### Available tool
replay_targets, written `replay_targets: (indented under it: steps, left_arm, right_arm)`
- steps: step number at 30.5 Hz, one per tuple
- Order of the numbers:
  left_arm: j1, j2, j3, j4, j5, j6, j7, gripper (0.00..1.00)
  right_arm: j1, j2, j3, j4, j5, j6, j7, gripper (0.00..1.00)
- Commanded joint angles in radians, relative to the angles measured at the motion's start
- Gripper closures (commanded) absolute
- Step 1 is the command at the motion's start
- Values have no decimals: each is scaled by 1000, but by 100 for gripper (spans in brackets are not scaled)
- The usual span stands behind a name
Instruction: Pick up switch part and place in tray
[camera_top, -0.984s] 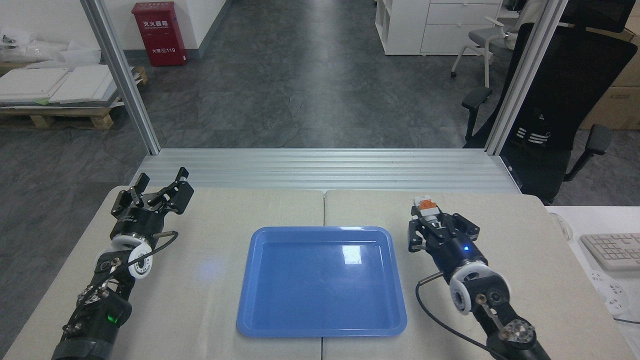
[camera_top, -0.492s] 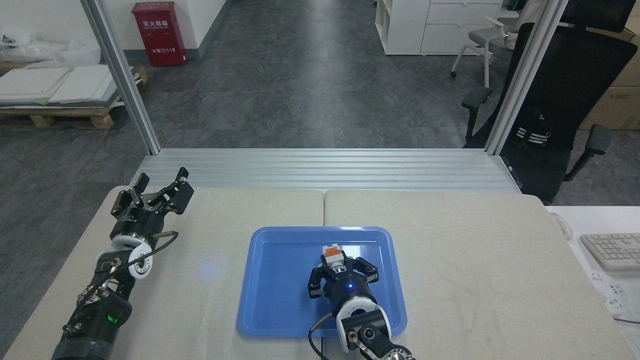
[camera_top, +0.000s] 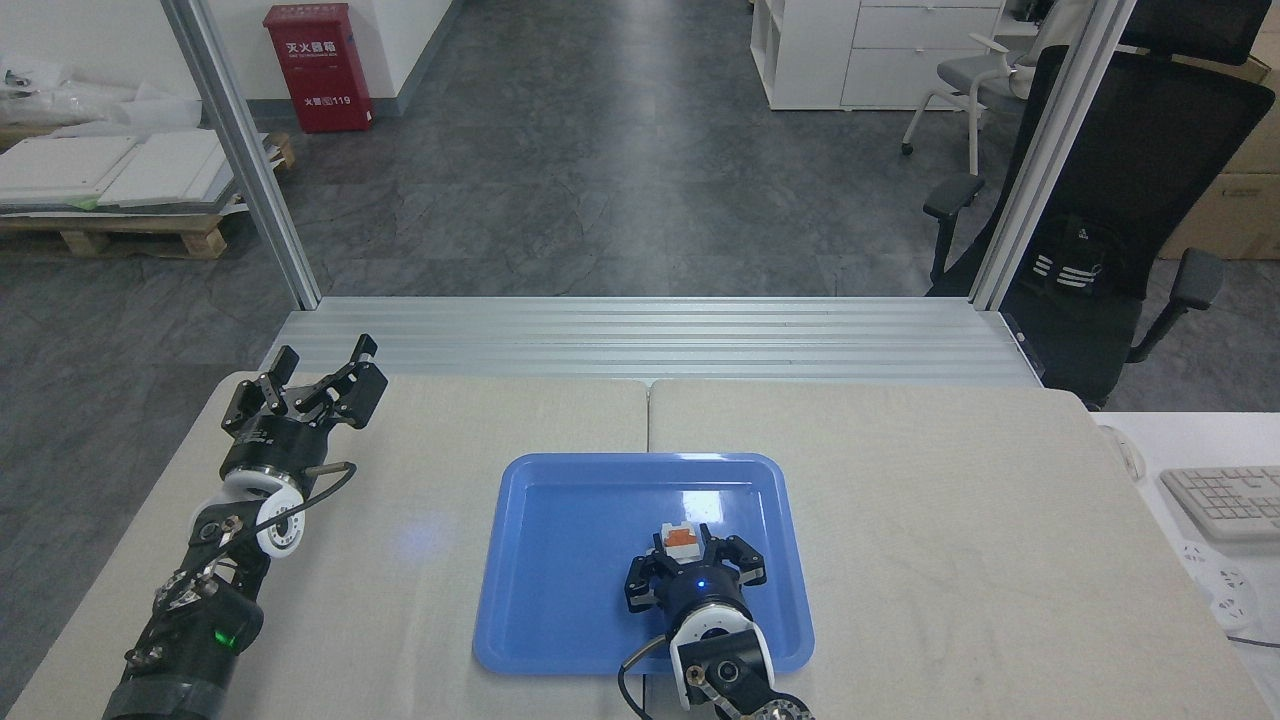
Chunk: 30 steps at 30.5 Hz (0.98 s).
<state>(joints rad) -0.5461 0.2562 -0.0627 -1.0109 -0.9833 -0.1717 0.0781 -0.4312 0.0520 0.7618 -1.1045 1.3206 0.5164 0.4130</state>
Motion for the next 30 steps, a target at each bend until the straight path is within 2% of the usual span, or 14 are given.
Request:
replay_targets:
  steps: [1,4,5,8,10,11,12,15,17,19,23,26,30]
  left_arm:
    - [0,0,0,0,0,-2,0,0]
    - [0,0,0,0,0,-2,0,0]
    - [0,0,0,0,0,-2,0,0]
    - [0,0,0,0,0,-2,0,0]
    - [0,0,0,0,0,-2,0,0]
    - [0,0,0,0,0,-2,0,0]
    - [0,0,0,0,0,-2,0,0]
    - [0,0,0,0,0,-2,0,0]
    - [0,0,0,0,0,-2,0,0]
    - [0,0,0,0,0,-2,0,0]
    - [0,0,0,0,0,0,0,0]
    - [0,0,0,0,0,-2,0,0]
    - [0,0,0,0,0,-2,0,0]
  right_arm:
    - [-3,20,-65,-8,-20,-13,-11,2]
    - [-43,37,-145,-12,-52,-25,-11,1]
    - [-76,41,-191,-12,-85,-38,-13,1]
    - [-139,34,-291,-15,-155,-81,-16,1]
    - [-168,9,-366,-41,-181,-151,-40,1]
    - [-173,-30,-416,-55,-192,-221,-65,1]
    - [-175,-106,-482,-60,-207,-366,-107,1]
    - [-176,-292,-577,-49,-212,-730,-222,1]
    - [-169,-389,-616,-29,-212,-885,-296,1]
    - [-153,-470,-633,14,-216,-961,-380,1]
    - [-112,-532,-647,84,-268,-957,-416,1]
    - [-40,-540,-659,92,-299,-952,-415,1]
    - [-17,-528,-661,91,-307,-920,-416,1]
